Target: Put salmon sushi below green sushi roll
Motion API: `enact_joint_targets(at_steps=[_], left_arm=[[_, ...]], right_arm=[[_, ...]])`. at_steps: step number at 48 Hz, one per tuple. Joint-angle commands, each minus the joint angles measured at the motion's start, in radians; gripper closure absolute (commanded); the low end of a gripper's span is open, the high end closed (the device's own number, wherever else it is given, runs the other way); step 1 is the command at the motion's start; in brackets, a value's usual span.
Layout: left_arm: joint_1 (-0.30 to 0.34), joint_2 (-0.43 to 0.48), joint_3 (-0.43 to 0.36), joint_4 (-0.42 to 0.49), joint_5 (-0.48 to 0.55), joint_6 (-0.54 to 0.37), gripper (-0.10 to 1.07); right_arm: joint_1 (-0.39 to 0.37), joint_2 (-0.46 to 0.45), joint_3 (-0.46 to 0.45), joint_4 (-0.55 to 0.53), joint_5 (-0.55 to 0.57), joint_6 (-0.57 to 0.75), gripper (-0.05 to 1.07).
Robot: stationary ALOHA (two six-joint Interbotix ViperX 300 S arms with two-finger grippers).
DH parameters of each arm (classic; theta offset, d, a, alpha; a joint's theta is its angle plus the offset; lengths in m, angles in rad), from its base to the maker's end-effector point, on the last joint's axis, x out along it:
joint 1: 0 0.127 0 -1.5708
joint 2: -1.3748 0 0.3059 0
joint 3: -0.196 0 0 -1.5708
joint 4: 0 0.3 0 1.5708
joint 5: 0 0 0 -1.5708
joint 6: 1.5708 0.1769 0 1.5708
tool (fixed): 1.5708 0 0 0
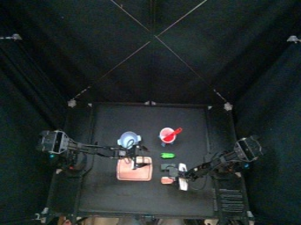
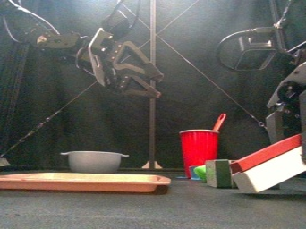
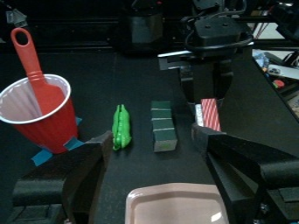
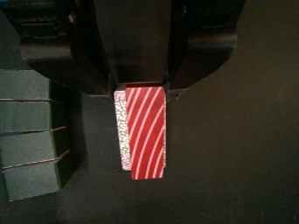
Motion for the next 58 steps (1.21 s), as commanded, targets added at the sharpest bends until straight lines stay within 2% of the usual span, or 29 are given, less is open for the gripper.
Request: enact_joint_targets(at_steps=[1,11,17,58], left_arm=[[0.003,-0.005,-0.009,0.0,-0.008,0.002,-0.06],[0.003,-0.005,-0.009,-0.002,-0.009,0.002,-0.06],[0.003,-0.005,-0.009,0.0,-0.008,0.002,-0.06],[0.003,-0.005,-0.009,0.0,-0.008,0.0,-0.06]], right_arm=[[-0.005,-0.021,-0.014,0.003,0.002,-0.002,0.32],[-0.009,-0.014,-0.018,0.0,0.0,-0.002,0.17],[-0.011,-0.014,-0.02,0.003,0.0,-0.002,0.13],[-0.009,-0.015,-0.032,0.011,0.028,0.002,0.13]])
